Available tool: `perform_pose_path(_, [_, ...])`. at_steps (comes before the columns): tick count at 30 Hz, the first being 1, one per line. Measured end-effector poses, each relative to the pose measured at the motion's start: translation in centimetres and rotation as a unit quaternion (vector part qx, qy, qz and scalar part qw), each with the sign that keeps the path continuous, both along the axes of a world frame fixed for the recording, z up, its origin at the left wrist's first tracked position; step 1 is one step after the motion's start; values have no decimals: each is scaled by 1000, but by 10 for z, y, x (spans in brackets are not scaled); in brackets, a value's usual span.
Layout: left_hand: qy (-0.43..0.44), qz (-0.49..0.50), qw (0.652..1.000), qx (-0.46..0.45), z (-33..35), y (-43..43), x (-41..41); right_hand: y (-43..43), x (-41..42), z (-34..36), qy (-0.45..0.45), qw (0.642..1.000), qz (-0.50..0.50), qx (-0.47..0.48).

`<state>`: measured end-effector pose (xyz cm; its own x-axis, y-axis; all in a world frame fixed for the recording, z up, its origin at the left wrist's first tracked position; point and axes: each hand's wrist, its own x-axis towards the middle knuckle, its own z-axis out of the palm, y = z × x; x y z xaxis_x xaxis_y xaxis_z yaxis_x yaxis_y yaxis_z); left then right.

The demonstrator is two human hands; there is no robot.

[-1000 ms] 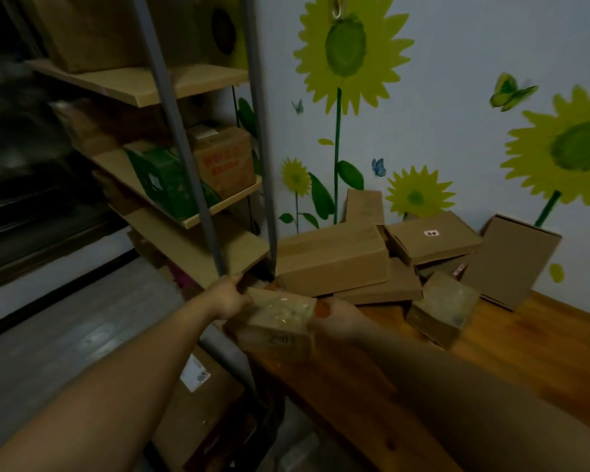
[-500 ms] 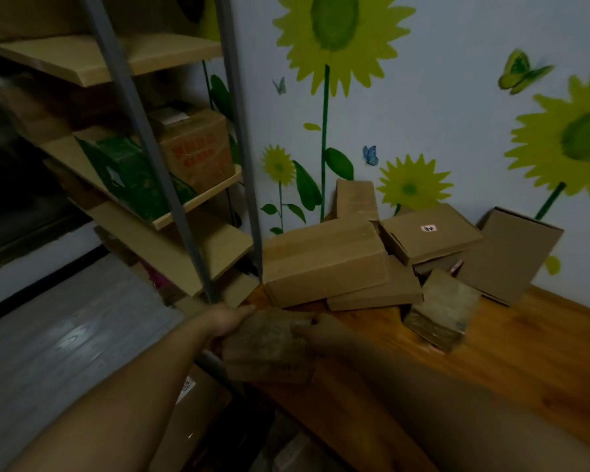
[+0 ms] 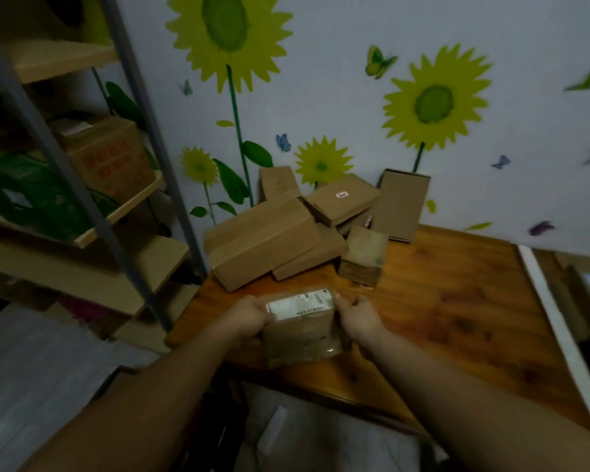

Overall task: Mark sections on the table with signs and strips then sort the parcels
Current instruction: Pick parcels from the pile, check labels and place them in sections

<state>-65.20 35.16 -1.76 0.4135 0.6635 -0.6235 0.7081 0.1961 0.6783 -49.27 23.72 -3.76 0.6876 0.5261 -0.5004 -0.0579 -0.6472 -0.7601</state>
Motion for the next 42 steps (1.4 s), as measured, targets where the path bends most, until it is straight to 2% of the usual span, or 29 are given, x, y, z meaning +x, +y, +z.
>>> perform_pose_path(2, [-35, 22, 999, 1, 1, -15, 18, -26, 10, 5, -14, 998, -49, 28])
perform_pose_path(6, [-78, -3, 996, 43, 16, -50, 56, -76, 30, 34, -53, 991, -99, 75])
perform_pose_path(11, [-236, -12, 969, 71, 48, -107, 101, -141, 67, 70, -130, 971, -109, 170])
perform_pose_path(13, [-311, 1, 949, 51, 64, -131, 121, -172, 79, 86, -148, 964, -99, 198])
perform_pose_path(16, [-358, 10, 933, 12, 84, -170, 146, -219, 99, 102, -197, 953, -89, 212])
perform_pose_path(20, [-378, -1, 924, -64, 89, -220, 173, -285, 122, 127, -248, 928, -66, 269])
perform_pose_path(23, [-377, -54, 913, -148, 91, -264, 189, -325, 138, 147, -246, 919, -45, 305])
perform_pose_path(25, [-391, -45, 901, -182, 91, -291, 202, -342, 154, 153, -248, 916, -59, 310])
perform_pose_path(27, [-423, -14, 888, -178, 92, -313, 218, -354, 166, 155, -220, 917, -111, 314])
perform_pose_path(30, [-453, -10, 874, -177, 105, -355, 241, -367, 174, 150, -84, 922, -132, 355])
perform_pose_path(32, [-428, -34, 893, -131, 107, -374, 254, -373, 176, 144, -35, 909, -118, 397])
perform_pose_path(34, [-377, -73, 921, -68, 111, -376, 263, -381, 186, 139, -19, 886, -152, 438])
perform_pose_path(36, [-335, -121, 934, -20, 118, -366, 274, -392, 200, 137, -7, 879, -175, 444])
perform_pose_path(39, [-324, -217, 920, -37, 135, -359, 300, -413, 216, 138, -28, 890, -183, 416])
perform_pose_path(42, [-339, -247, 907, -47, 140, -373, 337, -435, 233, 138, -70, 900, -193, 385])
